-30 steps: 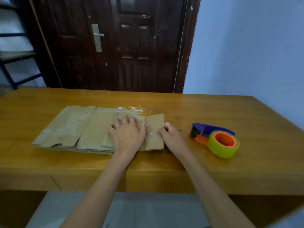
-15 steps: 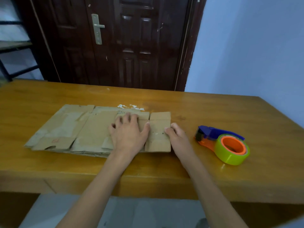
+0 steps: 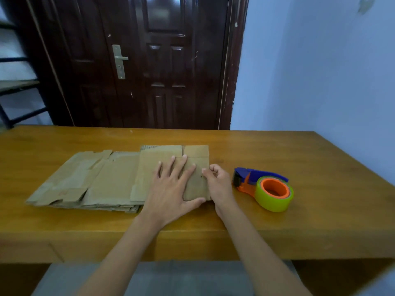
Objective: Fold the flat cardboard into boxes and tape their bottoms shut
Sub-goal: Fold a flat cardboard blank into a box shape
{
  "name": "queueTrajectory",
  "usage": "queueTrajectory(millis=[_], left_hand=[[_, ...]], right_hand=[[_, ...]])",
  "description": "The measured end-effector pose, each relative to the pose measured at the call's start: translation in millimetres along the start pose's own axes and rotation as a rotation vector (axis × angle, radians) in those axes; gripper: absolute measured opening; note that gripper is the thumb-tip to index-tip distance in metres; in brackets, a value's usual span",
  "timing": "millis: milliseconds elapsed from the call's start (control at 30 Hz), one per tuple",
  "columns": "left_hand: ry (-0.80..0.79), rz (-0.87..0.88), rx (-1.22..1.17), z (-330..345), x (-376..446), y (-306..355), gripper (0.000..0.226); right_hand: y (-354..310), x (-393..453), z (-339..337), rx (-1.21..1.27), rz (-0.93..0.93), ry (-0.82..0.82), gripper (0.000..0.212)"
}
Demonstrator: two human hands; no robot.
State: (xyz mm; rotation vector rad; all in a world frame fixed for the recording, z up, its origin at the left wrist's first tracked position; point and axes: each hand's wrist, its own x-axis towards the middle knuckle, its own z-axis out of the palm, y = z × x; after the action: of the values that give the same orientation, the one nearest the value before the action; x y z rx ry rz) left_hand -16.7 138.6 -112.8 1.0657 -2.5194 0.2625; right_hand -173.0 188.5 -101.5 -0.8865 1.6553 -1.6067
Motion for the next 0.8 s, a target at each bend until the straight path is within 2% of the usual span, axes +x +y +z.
queueTrajectory(millis=[67, 167, 267, 367, 433, 500, 567, 600, 700, 800], left_hand=[[0.028, -0.001, -0.009, 3.2, -0.9, -1.8, 0.095], [0.138, -0.048, -0.047, 3.8, -4.1, -1.2, 0.073], [0.320, -0.242, -0.081, -2.0, -6.3, 0.0, 0.068], [0.451, -0.585, -0.356, -13.1, -8.4, -17.6, 0.083], [0.472, -0.709, -0.668, -23.9, -5.8, -31.0, 0.090], [0.455, -0.683, -0.885, -32.8, -1.8, -32.7, 0.072], [0.413, -0.605, -0.946, -34.9, 1.3, -27.3, 0.040], [0.391, -0.571, -0.980, -34.4, 2.7, -23.2, 0.034], [0.358, -0.476, -1.102, -26.7, 6.4, -11.8, 0.033], [0.313, -0.423, -1.212, -16.6, 6.1, -2.6, 0.046]], right_hand=[[-1.2, -0.7, -0.6, -0.017, -0.007, -0.015, 0.015], [-0.7, -3.8, -0.6, -0.076, -0.028, -0.062, 0.015], [-0.1, -6.5, -2.7, -0.064, -0.065, -0.093, 0.018], [1.2, -10.2, -6.1, -0.013, -0.095, -0.115, 0.020], [-0.7, -11.7, -7.0, 0.005, -0.125, -0.120, 0.021], [-3.9, -13.5, -5.0, -0.005, -0.151, -0.088, 0.023], [-3.7, -15.5, 0.9, -0.054, -0.167, -0.032, 0.034], [-1.8, -17.7, 3.4, -0.077, -0.183, -0.006, 0.036], [3.1, -25.9, 6.7, -0.039, -0.252, 0.035, 0.045], [-0.6, -28.5, 2.4, 0.014, -0.253, -0.014, 0.047]])
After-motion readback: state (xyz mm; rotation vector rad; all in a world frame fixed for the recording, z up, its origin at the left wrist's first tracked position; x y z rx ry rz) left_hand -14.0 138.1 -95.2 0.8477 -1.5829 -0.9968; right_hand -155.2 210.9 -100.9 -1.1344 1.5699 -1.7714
